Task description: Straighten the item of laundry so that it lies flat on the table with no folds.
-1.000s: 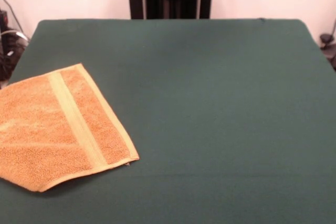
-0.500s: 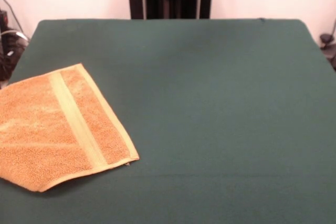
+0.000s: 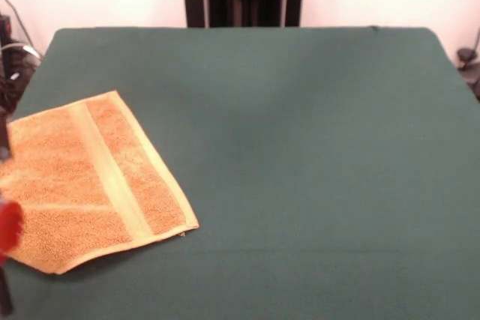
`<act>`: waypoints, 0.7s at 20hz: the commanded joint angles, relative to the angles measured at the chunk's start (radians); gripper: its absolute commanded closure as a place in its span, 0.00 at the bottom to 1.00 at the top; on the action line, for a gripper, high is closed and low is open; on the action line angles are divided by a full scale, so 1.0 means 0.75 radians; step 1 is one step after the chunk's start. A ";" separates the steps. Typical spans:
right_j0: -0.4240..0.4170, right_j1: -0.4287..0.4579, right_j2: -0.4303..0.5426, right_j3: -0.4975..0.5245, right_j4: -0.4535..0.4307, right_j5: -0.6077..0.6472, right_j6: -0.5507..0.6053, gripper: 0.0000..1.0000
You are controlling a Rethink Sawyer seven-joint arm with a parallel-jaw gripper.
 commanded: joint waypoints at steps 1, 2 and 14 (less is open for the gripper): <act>0.134 0.302 -0.041 -0.260 -0.090 0.154 0.547 0.00; 0.134 0.328 -0.011 -0.293 -0.098 0.177 0.549 0.00; 0.208 0.387 0.084 -0.438 -0.347 0.252 0.714 0.00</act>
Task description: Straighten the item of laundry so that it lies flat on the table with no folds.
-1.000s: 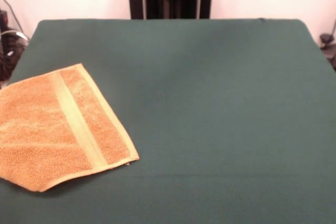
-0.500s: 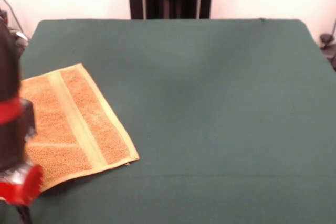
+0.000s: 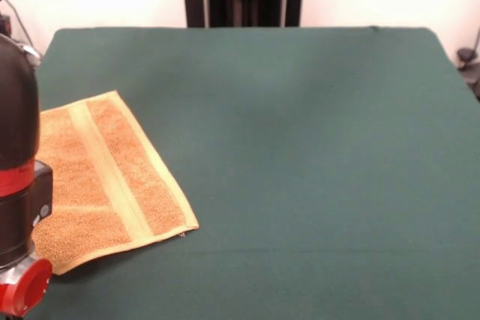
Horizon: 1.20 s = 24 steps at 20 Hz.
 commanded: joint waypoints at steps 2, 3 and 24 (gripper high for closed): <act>0.079 0.084 0.059 0.072 -0.153 0.205 0.478 0.00; 0.085 0.058 0.037 0.088 -0.145 0.205 0.483 0.00; 0.043 -0.800 -0.185 1.197 0.342 0.088 0.507 0.00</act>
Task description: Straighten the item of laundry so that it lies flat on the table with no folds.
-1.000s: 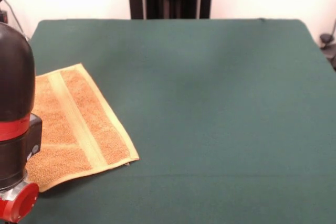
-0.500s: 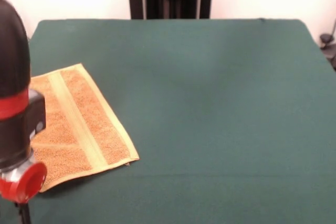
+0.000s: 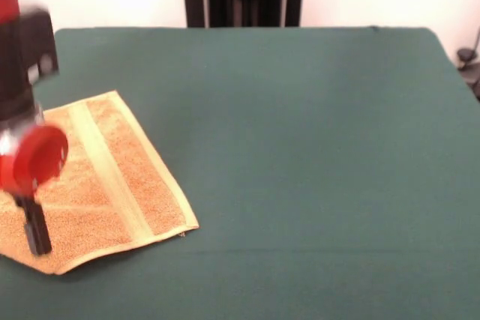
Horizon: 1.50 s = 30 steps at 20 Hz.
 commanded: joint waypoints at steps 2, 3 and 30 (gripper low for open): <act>0.009 -0.356 -0.013 0.788 0.098 -0.250 0.297 0.00; 0.000 -0.395 -0.010 0.869 0.098 -0.318 0.277 0.00; -0.143 -0.535 0.150 1.459 0.235 -0.883 0.277 0.00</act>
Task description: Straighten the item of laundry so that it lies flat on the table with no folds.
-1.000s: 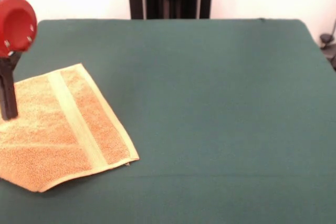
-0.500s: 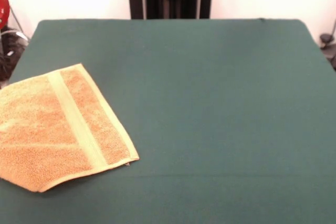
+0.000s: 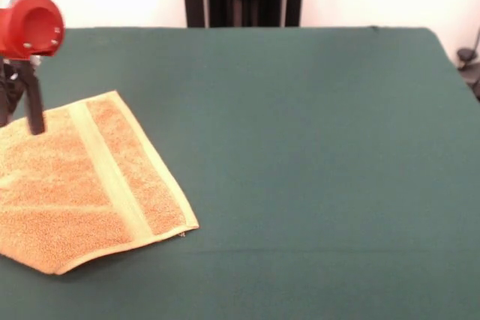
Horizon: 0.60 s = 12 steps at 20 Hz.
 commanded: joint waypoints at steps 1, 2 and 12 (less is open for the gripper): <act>0.157 -0.005 0.067 0.268 0.035 -0.100 0.302 0.00; 0.181 -0.008 0.043 0.264 0.037 -0.109 0.323 0.00; 0.294 0.069 -0.082 0.249 0.048 -0.325 0.393 0.00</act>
